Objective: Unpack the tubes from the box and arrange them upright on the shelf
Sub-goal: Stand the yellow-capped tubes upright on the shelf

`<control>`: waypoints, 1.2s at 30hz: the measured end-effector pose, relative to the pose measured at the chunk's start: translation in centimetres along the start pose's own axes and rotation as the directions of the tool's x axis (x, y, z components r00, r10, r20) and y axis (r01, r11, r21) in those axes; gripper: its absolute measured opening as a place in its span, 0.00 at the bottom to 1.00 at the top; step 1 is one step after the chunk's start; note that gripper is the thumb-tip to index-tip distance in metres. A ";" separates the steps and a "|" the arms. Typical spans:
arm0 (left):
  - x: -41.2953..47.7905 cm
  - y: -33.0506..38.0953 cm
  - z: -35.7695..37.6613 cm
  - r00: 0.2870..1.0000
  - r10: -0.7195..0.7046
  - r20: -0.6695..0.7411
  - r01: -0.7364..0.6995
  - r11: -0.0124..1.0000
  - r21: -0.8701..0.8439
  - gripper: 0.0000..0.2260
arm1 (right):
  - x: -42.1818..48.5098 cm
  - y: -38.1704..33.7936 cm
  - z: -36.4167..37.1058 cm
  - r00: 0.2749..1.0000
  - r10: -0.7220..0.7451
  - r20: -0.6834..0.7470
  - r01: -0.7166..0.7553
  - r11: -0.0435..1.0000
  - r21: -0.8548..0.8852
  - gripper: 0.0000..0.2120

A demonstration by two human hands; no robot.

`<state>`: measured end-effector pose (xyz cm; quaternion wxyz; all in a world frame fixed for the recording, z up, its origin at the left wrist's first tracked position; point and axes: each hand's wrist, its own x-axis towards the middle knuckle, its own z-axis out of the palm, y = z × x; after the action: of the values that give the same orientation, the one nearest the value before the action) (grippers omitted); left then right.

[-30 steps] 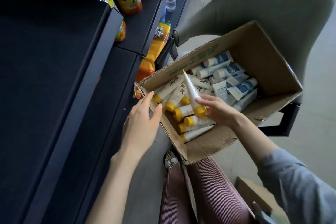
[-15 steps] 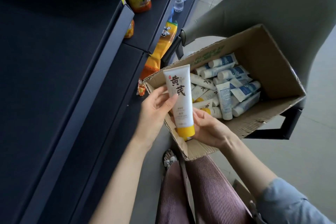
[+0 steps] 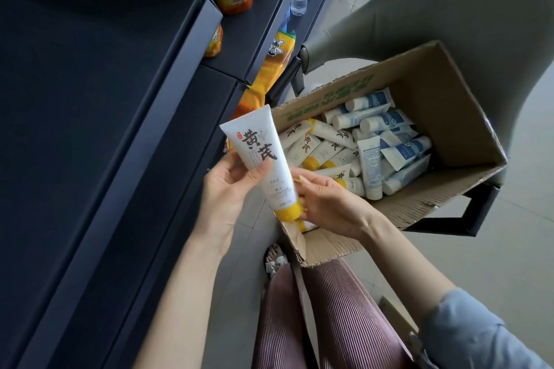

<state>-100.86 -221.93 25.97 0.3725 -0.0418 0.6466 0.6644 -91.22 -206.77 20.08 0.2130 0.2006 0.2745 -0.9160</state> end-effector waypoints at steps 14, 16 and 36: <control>2.1 0.1 -3.5 0.987 -0.072 -0.141 0.058 0.993 -0.100 0.14 | 7.5 -1.5 -7.2 0.602 -0.177 -0.779 -0.065 0.961 -0.269 0.03; 2.4 0.0 -3.8 0.986 -0.075 -0.146 0.062 0.994 -0.088 0.13 | 8.9 -1.5 -7.7 0.567 -0.198 -0.800 -0.127 0.938 -0.323 0.06; 2.6 -1.6 -4.9 0.972 -0.098 -0.214 0.085 0.994 -0.066 0.13 | 15.6 -1.2 -8.7 0.438 -0.070 -0.896 0.077 0.996 -0.040 0.20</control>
<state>-103.91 -225.30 22.53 0.3287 -0.1542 0.6617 0.6560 -102.52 -205.14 6.37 -0.0048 0.6430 0.3509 -0.6807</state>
